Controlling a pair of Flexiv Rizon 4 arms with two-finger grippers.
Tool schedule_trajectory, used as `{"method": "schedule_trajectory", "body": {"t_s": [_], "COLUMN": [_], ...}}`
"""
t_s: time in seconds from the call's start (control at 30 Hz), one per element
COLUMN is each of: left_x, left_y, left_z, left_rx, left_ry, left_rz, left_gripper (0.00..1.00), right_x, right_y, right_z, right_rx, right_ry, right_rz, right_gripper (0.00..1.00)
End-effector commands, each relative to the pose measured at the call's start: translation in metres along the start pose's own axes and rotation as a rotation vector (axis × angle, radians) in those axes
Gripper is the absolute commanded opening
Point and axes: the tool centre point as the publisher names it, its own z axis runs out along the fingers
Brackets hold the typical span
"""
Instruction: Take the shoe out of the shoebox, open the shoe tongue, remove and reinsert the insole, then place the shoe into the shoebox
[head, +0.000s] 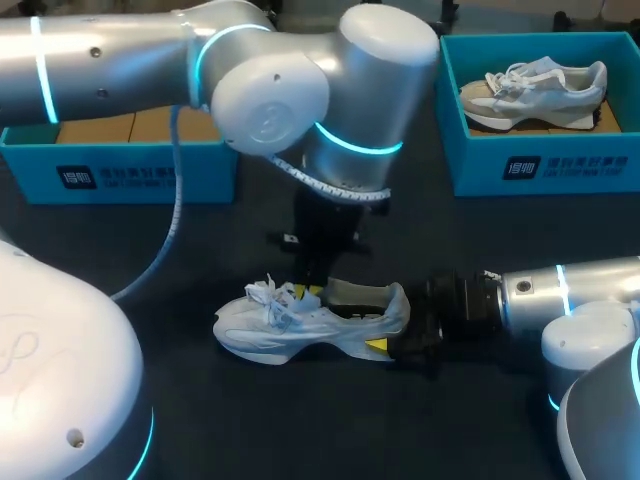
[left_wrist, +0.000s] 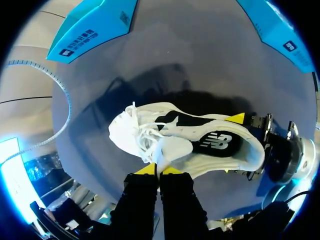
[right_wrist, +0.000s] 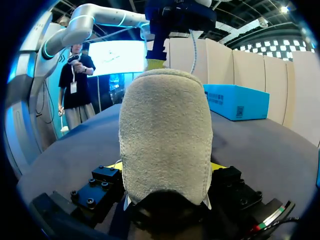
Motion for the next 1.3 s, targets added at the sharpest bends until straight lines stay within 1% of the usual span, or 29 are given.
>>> {"method": "schedule_trajectory", "body": {"t_s": [0.03, 0.07, 0.27, 0.47, 0.63, 0.97, 1.1, 1.23, 1.27, 1.3], "left_x": [-0.030, -0.034, -0.060, -0.080, -0.091, -0.096, -0.099, -0.103, -0.104, -0.105], "left_y": [-0.006, -0.008, -0.017, -0.019, -0.021, -0.022, -0.022, -0.027, -0.028, -0.028], "left_z": [-0.005, -0.006, -0.010, -0.003, 0.012, 0.055, 0.066, 0.074, 0.075, 0.075], "left_rx": [-0.011, -0.006, -0.044, -0.047, -0.050, -0.028, -0.024, -0.054, -0.057, -0.060], "left_ry": [0.147, 0.169, 0.291, 0.369, 0.377, 0.301, 0.284, 0.281, 0.281, 0.282], "left_rz": [0.008, 0.010, 0.026, 0.048, 0.057, 0.041, 0.038, 0.018, 0.017, 0.015], "left_gripper": [0.00, 0.00, 0.00, 0.00, 0.00, 0.00, 0.00, 0.00, 0.04, 0.22], "right_x": [0.001, 0.001, 0.001, 0.001, 0.001, 0.001, 0.001, 0.001, 0.001, 0.001], "right_y": [0.000, 0.000, 0.000, 0.000, 0.000, 0.000, 0.000, 0.000, 0.000, 0.000], "right_z": [0.001, 0.001, 0.001, 0.001, 0.001, 0.001, 0.001, 0.001, 0.001, 0.001], "right_rx": [0.006, 0.006, 0.006, 0.006, 0.006, 0.006, 0.006, 0.006, 0.006, 0.006], "right_ry": [0.001, 0.001, 0.001, 0.001, 0.001, 0.001, 0.001, 0.001, 0.001, 0.001], "right_rz": [0.000, 0.000, 0.000, 0.000, 0.000, 0.000, 0.000, 0.000, 0.000, 0.000], "right_gripper": [0.00, 0.00, 0.00, 0.00, 0.00, 0.00, 0.00, 0.00, 0.00, 0.00]}}
